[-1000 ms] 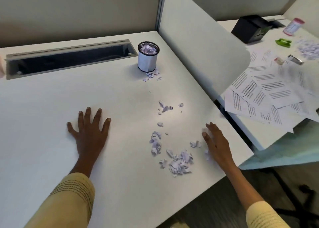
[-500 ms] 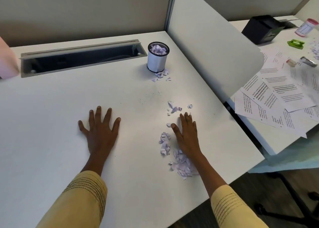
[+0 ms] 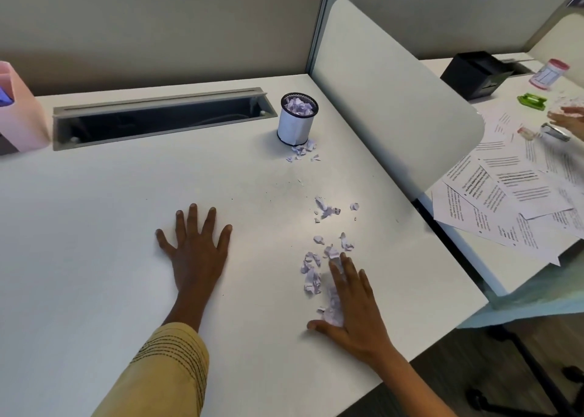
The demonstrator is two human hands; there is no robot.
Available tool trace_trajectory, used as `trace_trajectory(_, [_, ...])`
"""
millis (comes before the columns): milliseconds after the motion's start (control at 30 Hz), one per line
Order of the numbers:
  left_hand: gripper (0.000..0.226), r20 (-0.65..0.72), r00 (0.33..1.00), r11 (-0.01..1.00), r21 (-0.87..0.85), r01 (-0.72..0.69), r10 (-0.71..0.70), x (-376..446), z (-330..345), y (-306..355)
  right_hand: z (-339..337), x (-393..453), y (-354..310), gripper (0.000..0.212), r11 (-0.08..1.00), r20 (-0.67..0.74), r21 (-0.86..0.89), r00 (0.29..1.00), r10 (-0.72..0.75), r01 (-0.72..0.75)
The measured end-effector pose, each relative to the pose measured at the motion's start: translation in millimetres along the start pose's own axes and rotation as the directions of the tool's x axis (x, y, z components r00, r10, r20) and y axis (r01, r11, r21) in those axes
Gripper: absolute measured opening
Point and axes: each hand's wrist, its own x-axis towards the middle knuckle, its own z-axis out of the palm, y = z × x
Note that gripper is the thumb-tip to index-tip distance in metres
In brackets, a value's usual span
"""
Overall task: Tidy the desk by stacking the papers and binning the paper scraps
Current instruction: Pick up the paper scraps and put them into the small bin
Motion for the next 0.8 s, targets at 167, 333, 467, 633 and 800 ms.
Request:
trace_trajectory(167, [0.055,-0.029,1.000,1.000,0.007,-0.004,0.005,0.9,4.4,-1.3,16.9,46.9,-21.1,0.103,0.995,-0.020,-0.094,0.999,-0.025,0.023])
trace_trajectory(333, [0.062,-0.052,0.999,0.999,0.033,-0.015,0.017,3.0,8.9,-2.5,39.1,118.3,-35.6,0.092,0.981,0.001,-0.192,0.999,0.033,-0.033])
trace_trajectory(467, [0.060,-0.066,0.997,0.998,0.050,-0.027,0.030,3.4,11.9,-2.8,38.1,169.0,-42.6,0.100,0.995,0.022,-0.102,1.000,0.017,-0.015])
trace_trajectory(633, [0.059,-0.082,0.996,0.998,0.054,-0.034,0.038,2.8,11.7,-3.4,18.7,163.4,-38.5,0.072,0.994,-0.074,0.058,0.993,-0.093,0.097])
trace_trajectory(800, [0.060,-0.076,0.997,0.999,0.044,-0.030,0.033,3.1,10.9,-2.7,23.0,105.8,-26.8,0.061,0.896,0.073,-0.195,0.917,-0.392,0.398])
